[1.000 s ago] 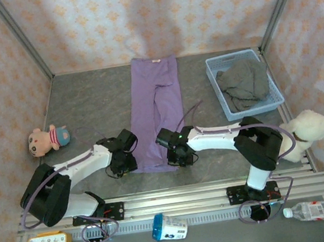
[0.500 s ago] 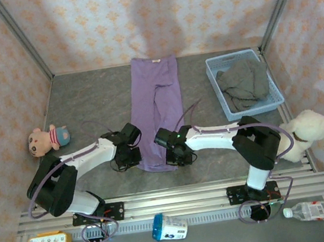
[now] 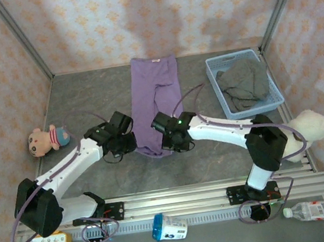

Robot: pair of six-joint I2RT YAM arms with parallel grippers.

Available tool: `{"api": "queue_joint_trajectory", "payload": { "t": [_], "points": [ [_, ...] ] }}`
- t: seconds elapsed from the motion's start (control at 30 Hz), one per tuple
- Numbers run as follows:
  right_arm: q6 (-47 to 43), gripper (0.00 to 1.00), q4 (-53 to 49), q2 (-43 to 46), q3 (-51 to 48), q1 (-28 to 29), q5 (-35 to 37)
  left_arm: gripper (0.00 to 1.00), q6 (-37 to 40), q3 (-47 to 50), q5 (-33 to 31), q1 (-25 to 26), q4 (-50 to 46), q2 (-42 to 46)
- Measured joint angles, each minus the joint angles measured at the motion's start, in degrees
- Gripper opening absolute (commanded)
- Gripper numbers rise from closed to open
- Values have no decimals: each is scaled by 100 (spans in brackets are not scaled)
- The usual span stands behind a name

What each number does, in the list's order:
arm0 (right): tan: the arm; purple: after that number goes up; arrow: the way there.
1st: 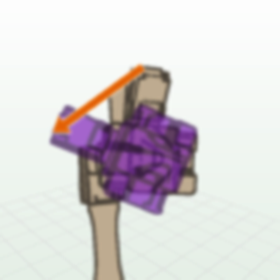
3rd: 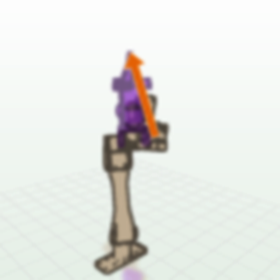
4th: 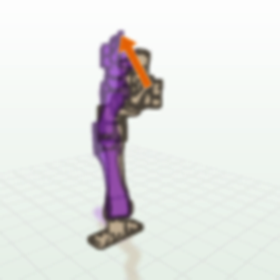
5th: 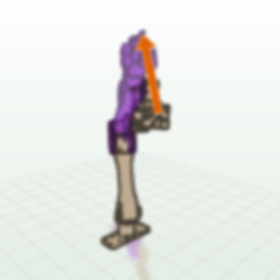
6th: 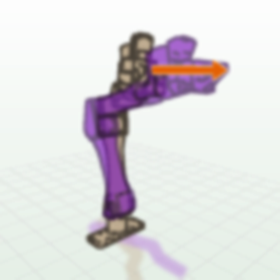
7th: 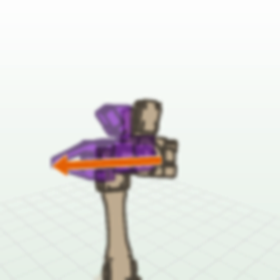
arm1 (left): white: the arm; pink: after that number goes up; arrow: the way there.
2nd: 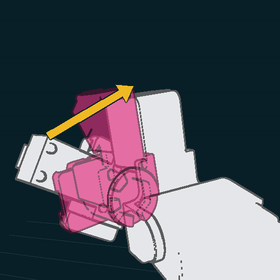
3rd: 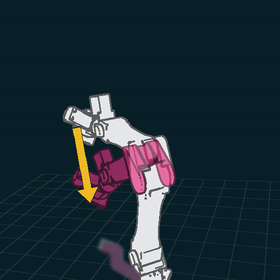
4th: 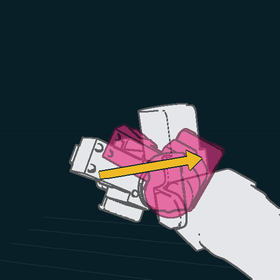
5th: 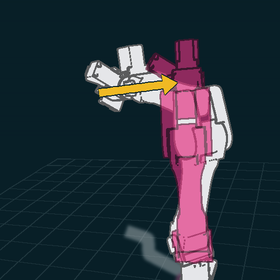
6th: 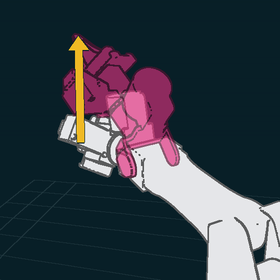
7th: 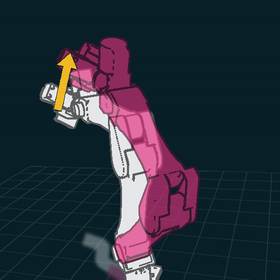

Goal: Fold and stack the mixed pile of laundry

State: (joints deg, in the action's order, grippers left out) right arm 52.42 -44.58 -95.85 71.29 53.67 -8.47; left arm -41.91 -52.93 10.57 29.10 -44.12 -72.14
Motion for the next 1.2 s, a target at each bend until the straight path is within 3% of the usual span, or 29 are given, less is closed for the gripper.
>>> {"api": "queue_joint_trajectory", "payload": {
  "t": [0.43, 0.8, 0.83, 0.9, 0.93, 0.97, 1.0, 1.03, 1.1, 1.2],
  "points": [
    [-422, 2, 68, -79, 1137, -1331, 247, 0, 96, -1766, -208, -715, 20, -1510],
    [-1097, 5, 39, -1945, 3211, -2306, -417, 0, 219, -3895, -129, -997, 22, -3569],
    [-1121, 7, 37, -2111, 3340, -2385, -494, 0, 240, -4172, -87, -1003, 17, -3827],
    [-1132, 25, 22, -2448, 3598, -2570, -691, 0, 260, -4695, -37, -1005, -4, -4345],
    [-1139, 39, 31, -2647, 3746, -2691, -807, 7, 260, -5007, -28, -1008, -74, -4640],
    [-1141, 48, 42, -2800, 3869, -2796, -918, 22, 254, -5327, -28, -1014, -177, -4927],
    [-1134, 52, 76, -2977, 4022, -2911, -1038, 39, 269, -5628, -28, -1016, -262, -5195],
    [-1137, 54, 109, -3110, 4153, -3016, -1141, 50, 249, -5853, -26, -1029, -350, -5394],
    [-1143, 55, 210, -3366, 4461, -3211, -1303, 58, 175, -6100, -28, -1082, -444, -5665],
    [-1172, 55, 240, -3530, 4857, -3421, -1408, 60, -4, -6085, 2, -1244, -581, -5729]
  ]
}}
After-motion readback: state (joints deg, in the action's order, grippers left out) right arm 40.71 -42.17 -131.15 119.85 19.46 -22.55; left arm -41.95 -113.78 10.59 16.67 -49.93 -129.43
